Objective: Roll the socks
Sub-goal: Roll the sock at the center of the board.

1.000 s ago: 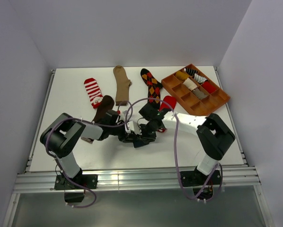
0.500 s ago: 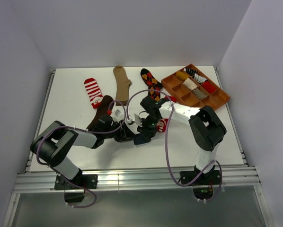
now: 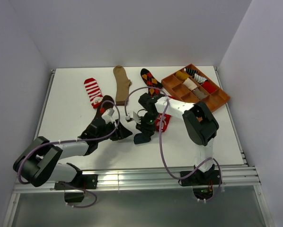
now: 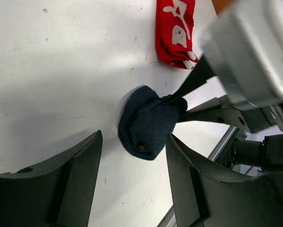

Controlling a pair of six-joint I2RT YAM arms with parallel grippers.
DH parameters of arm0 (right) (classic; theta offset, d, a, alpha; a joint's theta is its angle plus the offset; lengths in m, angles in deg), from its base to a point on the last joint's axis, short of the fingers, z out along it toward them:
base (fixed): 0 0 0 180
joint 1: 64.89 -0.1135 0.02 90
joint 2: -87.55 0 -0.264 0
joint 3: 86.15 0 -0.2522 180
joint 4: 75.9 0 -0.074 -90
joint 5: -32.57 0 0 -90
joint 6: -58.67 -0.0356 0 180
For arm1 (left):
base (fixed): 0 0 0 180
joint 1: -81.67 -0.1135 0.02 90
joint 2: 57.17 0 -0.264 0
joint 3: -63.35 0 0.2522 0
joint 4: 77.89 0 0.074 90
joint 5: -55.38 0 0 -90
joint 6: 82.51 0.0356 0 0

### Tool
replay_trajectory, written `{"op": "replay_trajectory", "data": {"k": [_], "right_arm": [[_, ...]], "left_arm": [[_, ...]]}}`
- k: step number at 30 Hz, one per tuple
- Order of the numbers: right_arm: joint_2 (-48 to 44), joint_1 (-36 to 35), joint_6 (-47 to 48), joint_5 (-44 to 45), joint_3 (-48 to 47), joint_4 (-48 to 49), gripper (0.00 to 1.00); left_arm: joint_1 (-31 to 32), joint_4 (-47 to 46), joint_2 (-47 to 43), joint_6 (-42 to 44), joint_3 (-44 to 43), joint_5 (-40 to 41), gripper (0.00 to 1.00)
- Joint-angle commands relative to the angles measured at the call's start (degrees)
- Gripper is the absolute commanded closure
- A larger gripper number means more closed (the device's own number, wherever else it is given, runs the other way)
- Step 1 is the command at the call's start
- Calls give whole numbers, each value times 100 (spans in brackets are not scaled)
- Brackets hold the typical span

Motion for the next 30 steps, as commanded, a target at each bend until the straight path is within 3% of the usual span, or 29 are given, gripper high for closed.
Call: {"op": "replay_trajectory", "data": {"k": [1,6,30], "right_arm": [[290,62,-24,159,-237,-210,69],[457,97,-129,159,-404,-237,69],[1090,247,-533,220,-922,-501,70]], "left_arm": [[60,155,-224,590,-164,0,38],[385,614,-13,924,-542,123,38],[931,-36,1086,802,-929,-158,37]]}}
